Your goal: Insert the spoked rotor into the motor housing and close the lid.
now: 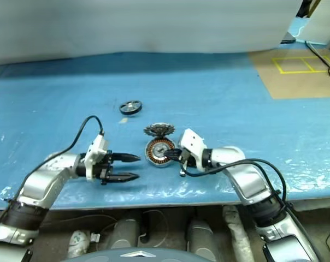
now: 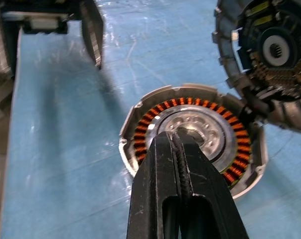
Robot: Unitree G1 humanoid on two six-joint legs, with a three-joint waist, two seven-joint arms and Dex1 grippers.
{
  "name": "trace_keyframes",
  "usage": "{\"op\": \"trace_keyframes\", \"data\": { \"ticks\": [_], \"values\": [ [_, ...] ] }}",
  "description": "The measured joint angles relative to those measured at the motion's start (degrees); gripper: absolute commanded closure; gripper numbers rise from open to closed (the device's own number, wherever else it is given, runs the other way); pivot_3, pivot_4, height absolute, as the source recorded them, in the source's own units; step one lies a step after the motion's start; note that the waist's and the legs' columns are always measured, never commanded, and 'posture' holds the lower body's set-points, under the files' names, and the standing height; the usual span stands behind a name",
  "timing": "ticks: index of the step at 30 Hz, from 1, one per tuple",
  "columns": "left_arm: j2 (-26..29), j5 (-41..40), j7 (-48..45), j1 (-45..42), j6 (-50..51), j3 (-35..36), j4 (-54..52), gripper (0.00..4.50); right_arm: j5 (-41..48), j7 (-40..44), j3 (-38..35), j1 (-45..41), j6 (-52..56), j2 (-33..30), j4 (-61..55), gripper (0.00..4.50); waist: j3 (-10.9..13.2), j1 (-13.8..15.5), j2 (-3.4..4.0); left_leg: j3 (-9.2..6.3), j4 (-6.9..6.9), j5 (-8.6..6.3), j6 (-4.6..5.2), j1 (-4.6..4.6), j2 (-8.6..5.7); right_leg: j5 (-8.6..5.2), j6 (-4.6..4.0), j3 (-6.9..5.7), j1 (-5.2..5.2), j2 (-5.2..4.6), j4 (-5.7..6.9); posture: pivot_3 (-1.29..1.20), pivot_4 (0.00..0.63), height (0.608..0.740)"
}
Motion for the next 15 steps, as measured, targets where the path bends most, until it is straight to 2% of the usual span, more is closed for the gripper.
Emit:
{"op": "trace_keyframes", "data": {
  "ticks": [5,10,15],
  "values": [
    [-1.7,1.4,3.1,3.3,-8.1,2.6,0.5,1.51,0.0,2.2,0.0,-2.9,-1.5,1.3,3.1,4.48,0.0,0.0,-0.01,-0.01,0.02,0.0,0.01,0.03,0.01,0.0,0.0,-0.02,0.06,0.0,0.0,0.0,0.15,0.74],
    [-2.2,4.8,4.6,0.9,-17.0,3.9,10.3,1.51,-2.5,3.2,1.8,-5.0,-4.5,3.2,9.6,4.48,0.0,-0.1,-0.01,-0.01,0.09,0.0,0.0,0.05,0.02,0.0,0.0,-0.01,0.06,0.0,0.1,0.0,0.15,0.74],
    [-3.4,5.8,4.4,-1.7,-20.4,4.2,16.6,1.51,-4.7,4.0,3.0,-8.1,-7.4,5.1,15.2,4.48,0.0,-0.1,-0.01,0.0,0.22,0.0,0.01,-0.03,0.03,0.01,0.0,-0.01,0.0,0.0,0.19,0.0,0.15,0.74]
  ]
}}
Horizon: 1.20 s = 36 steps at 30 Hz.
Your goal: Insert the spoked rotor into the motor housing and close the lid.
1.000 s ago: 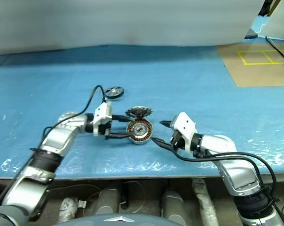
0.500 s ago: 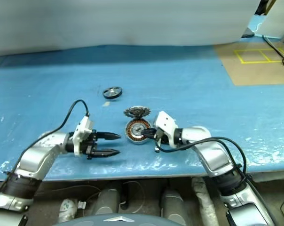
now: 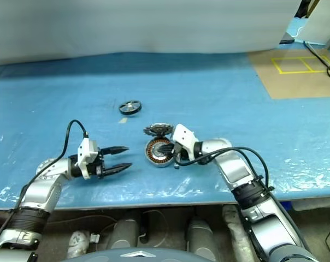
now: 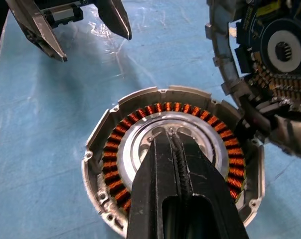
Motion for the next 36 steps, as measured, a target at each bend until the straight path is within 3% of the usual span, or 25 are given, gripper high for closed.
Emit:
{"op": "trace_keyframes", "data": {
  "ticks": [6,17,36],
  "values": [
    [-2.0,1.5,1.4,0.9,0.1,-2.8,-2.3,1.51,-2.8,2.4,1.4,-1.2,-4.1,-1.2,1.8,4.48,0.0,0.0,-0.01,0.0,0.01,0.0,0.01,0.0,0.01,0.0,0.0,0.0,0.01,0.0,0.0,0.0,0.15,0.74],
    [-0.5,0.8,2.5,4.2,4.2,-3.4,-10.1,1.51,-8.3,2.2,3.4,-0.8,-12.3,-1.3,3.2,4.48,0.0,0.0,-0.03,0.01,0.02,-0.02,0.0,0.5,0.05,-0.01,0.0,0.01,0.46,0.01,0.0,0.0,0.15,0.74],
    [-0.8,-0.1,4.5,-0.8,9.3,-2.8,-9.8,1.51,-1.7,2.0,-2.3,0.1,-2.3,1.8,3.1,4.48,0.0,0.0,-0.03,0.05,0.01,0.04,0.08,-0.11,0.07,0.0,-0.02,-0.01,-0.14,0.04,0.03,0.0,0.15,0.74]
  ]
}}
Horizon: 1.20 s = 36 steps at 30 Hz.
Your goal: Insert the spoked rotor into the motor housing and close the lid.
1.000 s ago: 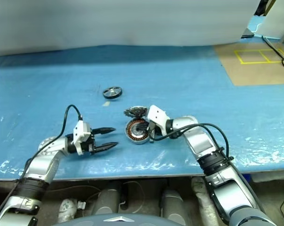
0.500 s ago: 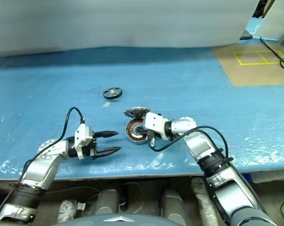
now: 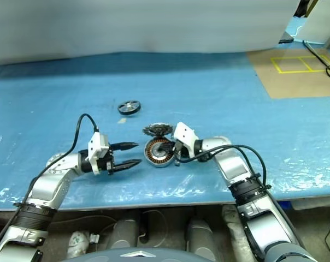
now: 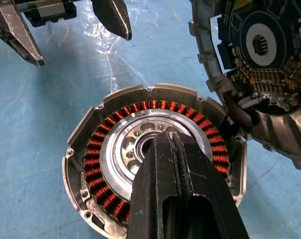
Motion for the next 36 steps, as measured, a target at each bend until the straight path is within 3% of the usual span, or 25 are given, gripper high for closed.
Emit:
{"op": "trace_keyframes", "data": {
  "ticks": [15,20,23,28,36],
  "values": [
    [-2.1,-0.1,3.0,-1.6,0.9,0.3,0.4,1.51,-5.7,-2.0,2.8,-0.3,-4.6,-1.2,-0.9,4.48,0.0,0.1,0.0,0.0,0.02,-0.03,-0.06,0.16,0.01,0.0,0.0,0.0,0.22,0.0,-0.02,0.0,0.15,0.74],
    [-3.5,-2.2,5.5,-3.6,1.6,3.7,3.0,1.51,1.9,-2.1,-3.0,2.6,3.9,-0.5,-4.1,4.48,0.0,0.1,0.0,0.0,0.06,-0.03,-0.05,0.1,-0.01,0.0,0.01,0.0,0.19,-0.01,-0.02,0.0,0.15,0.74],
    [-3.3,-5.2,5.6,-4.2,4.1,6.7,5.0,1.51,6.4,-1.6,-7.6,4.7,8.8,-3.2,-9.5,4.48,0.0,0.2,-0.01,0.0,0.03,-0.02,-0.03,0.1,0.02,0.0,0.0,-0.02,0.16,0.0,-0.03,0.0,0.15,0.74],
    [-1.6,-6.2,6.0,-12.4,3.7,10.9,15.0,1.51,10.4,-2.1,-11.2,10.3,14.0,-7.0,-18.6,4.48,0.0,0.6,-0.01,-0.01,0.04,-0.02,-0.04,0.11,0.0,0.0,0.01,-0.04,0.18,0.0,-0.03,0.0,0.15,0.74],
    [0.5,1.4,1.0,-31.4,-1.4,8.2,38.4,1.51,11.2,-5.9,-12.4,10.7,15.8,-8.2,-23.5,4.48,0.0,1.0,-0.04,-0.03,0.03,0.09,-0.21,0.06,-0.05,0.01,0.02,-0.02,0.13,-0.03,-0.05,0.0,0.15,0.74]
  ]
}}
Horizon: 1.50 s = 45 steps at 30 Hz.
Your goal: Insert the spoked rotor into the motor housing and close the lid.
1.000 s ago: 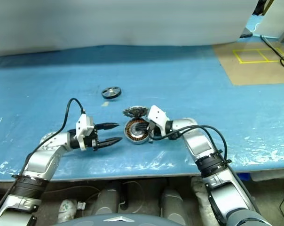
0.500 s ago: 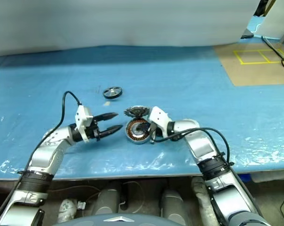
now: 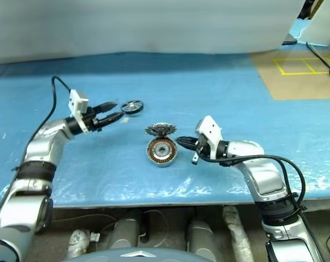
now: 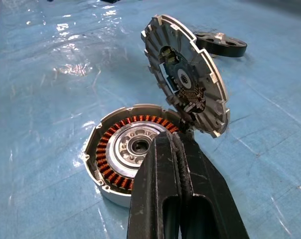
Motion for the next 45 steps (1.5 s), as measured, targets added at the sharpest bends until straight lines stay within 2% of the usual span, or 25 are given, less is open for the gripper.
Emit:
{"op": "trace_keyframes", "data": {
  "ticks": [7,11,14,17,24,27,30,35,45],
  "values": [
    [-0.6,8.4,-2.9,-13.4,-7.8,-3.9,18.0,1.51,1.0,-0.4,0.2,-0.2,-0.2,-0.1,-3.7,4.48,0.0,0.5,-0.02,-0.01,-0.03,0.06,0.04,-0.33,-0.01,0.15,0.25,-0.05,-0.38,0.0,0.06,0.0,0.15,0.74],
    [-2.5,13.2,2.7,-17.5,-12.2,-4.9,27.2,1.51,3.2,-0.8,-0.5,-2.3,0.0,-0.3,-6.8,4.48,0.0,0.5,-0.08,-0.07,0.0,0.06,0.05,-0.43,-0.02,0.19,0.31,-0.11,-0.43,0.0,0.07,0.0,0.15,0.74],
    [-3.4,17.2,6.7,-19.2,-14.8,-6.3,31.2,1.51,3.2,-4.2,-3.0,-7.3,0.0,0.1,-6.5,4.48,0.1,0.6,-0.13,-0.11,0.03,0.04,-0.01,-0.44,-0.02,0.21,0.34,-0.13,-0.42,-0.01,0.09,0.0,0.15,0.74],
    [-4.1,20.9,10.1,-20.5,-17.1,-7.7,33.1,1.51,3.3,-5.4,-5.5,-9.4,0.0,-0.4,-6.0,4.48,0.1,0.8,-0.21,-0.13,0.03,0.05,-0.01,-0.47,-0.03,0.21,0.33,-0.17,-0.39,-0.03,0.06,0.0,0.15,0.74],
    [-4.6,26.1,16.1,-24.4,-15.1,-8.9,35.9,1.51,3.3,-5.2,-5.4,-9.1,0.0,-2.3,-4.9,4.48,0.2,0.8,-0.28,-0.19,0.07,0.12,0.1,-0.7,-0.04,0.24,0.37,-0.29,-0.55,-0.05,0.1,0.0,0.15,0.74],
    [-4.9,27.1,15.3,-24.6,-13.3,-8.8,36.3,1.51,3.3,-5.7,-5.4,-8.7,0.0,-2.5,-5.1,4.48,0.2,0.6,-0.29,-0.2,0.07,0.12,0.1,-0.7,-0.03,0.24,0.37,-0.3,-0.56,-0.05,0.12,0.0,0.15,0.74],
    [-4.5,29.7,10.3,-24.8,-12.6,-10.7,36.7,1.51,3.3,-6.1,-5.4,-7.8,0.6,-2.7,-5.9,4.48,0.2,0.7,-0.3,-0.2,0.08,0.13,0.11,-0.7,-0.03,0.24,0.37,-0.3,-0.56,-0.05,0.12,0.0,0.15,0.74],
    [-0.9,32.5,3.2,-26.3,-12.6,-12.5,37.3,1.51,3.3,-6.4,-5.4,-6.3,0.9,-3.8,-7.4,4.48,0.2,0.7,-0.36,-0.2,0.07,0.12,0.12,-0.7,-0.02,0.24,0.36,-0.3,-0.57,-0.06,0.13,0.0,0.15,0.74],
    [-2.0,35.0,6.4,-30.6,-10.8,-12.5,37.9,1.51,3.3,-7.6,-5.0,-5.1,1.3,-3.6,-8.5,4.48,0.2,1.0,-0.37,-0.21,0.08,0.13,0.14,-0.7,-0.06,0.24,0.34,-0.33,-0.54,-0.13,0.13,0.0,0.15,0.74]
  ]
}}
